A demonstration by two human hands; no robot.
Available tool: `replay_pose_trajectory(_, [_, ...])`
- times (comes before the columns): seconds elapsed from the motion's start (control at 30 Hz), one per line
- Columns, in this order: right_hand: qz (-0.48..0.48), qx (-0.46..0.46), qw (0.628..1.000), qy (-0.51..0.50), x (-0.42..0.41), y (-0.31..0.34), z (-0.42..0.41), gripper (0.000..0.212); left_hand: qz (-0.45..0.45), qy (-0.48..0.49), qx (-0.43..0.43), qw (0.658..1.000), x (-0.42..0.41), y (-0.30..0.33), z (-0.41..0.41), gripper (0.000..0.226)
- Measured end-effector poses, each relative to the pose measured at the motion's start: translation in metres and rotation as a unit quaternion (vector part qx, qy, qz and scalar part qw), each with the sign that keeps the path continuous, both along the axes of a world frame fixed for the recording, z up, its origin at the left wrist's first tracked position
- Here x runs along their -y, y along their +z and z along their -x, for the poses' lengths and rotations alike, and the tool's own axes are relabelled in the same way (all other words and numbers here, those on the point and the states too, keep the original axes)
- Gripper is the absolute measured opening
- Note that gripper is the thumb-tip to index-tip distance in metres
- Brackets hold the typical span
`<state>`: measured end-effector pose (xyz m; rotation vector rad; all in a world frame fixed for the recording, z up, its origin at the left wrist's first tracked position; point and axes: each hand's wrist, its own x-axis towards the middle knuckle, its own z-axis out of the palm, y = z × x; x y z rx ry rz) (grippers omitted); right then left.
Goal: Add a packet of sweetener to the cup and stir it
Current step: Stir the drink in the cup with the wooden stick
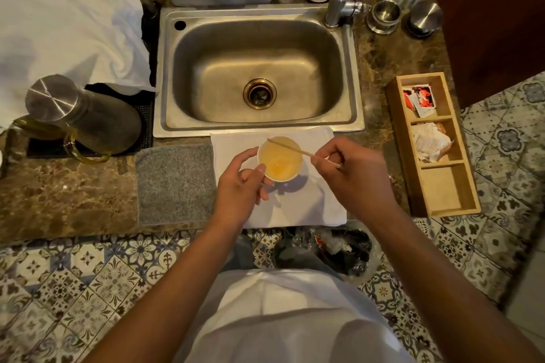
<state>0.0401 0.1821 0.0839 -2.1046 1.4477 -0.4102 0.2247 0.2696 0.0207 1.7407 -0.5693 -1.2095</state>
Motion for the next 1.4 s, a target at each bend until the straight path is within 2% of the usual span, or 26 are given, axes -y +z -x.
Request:
replay_pose_trajectory(0.13, [0.037,-0.097,0.995,0.008,0.001,-0.006,-0.016,0.024,0.012,-0.003,0.000,1.000,0.000,-0.001,-0.001,0.033])
replay_pose_trajectory(0.27, [0.023,-0.120,0.992,0.025,0.002,-0.005,-0.020,0.031,0.024,0.003,-0.003,1.000,-0.001,-0.005,-0.003,0.032])
replay_pose_trajectory(0.37, [0.004,-0.091,0.995,0.034,0.005,0.000,-0.018,0.030,0.030,0.003,-0.009,1.000,-0.001,-0.005,-0.003,0.031])
replay_pose_trajectory(0.5, [-0.109,-0.029,0.991,0.073,0.007,0.005,-0.018,0.017,0.026,0.004,-0.015,1.000,0.000,-0.006,-0.004,0.031])
replay_pose_trajectory(0.6, [-0.181,0.007,0.982,0.047,0.011,0.005,-0.017,0.007,0.025,0.010,-0.028,0.999,0.001,-0.007,-0.005,0.033])
replay_pose_trajectory(0.77, [-0.207,0.050,0.977,0.011,0.015,0.008,-0.017,0.009,0.026,0.024,-0.086,0.996,0.003,-0.004,-0.004,0.029])
replay_pose_trajectory(0.87, [-0.178,0.097,0.979,-0.025,0.011,0.006,-0.023,0.009,0.036,0.037,-0.123,0.991,0.006,-0.004,-0.005,0.029])
replay_pose_trajectory(1.0, [-0.101,0.092,0.990,-0.042,0.006,-0.004,-0.029,0.014,0.054,0.011,-0.072,0.996,0.002,-0.005,-0.005,0.030])
replay_pose_trajectory(1.2, [-0.044,0.034,0.997,0.059,0.000,-0.013,-0.031,0.026,0.061,0.011,-0.068,0.996,0.002,-0.007,-0.004,0.034])
replay_pose_trajectory(1.4, [0.003,0.008,0.994,0.109,0.013,-0.012,-0.016,0.036,0.076,0.018,-0.068,0.995,0.005,-0.009,-0.003,0.030])
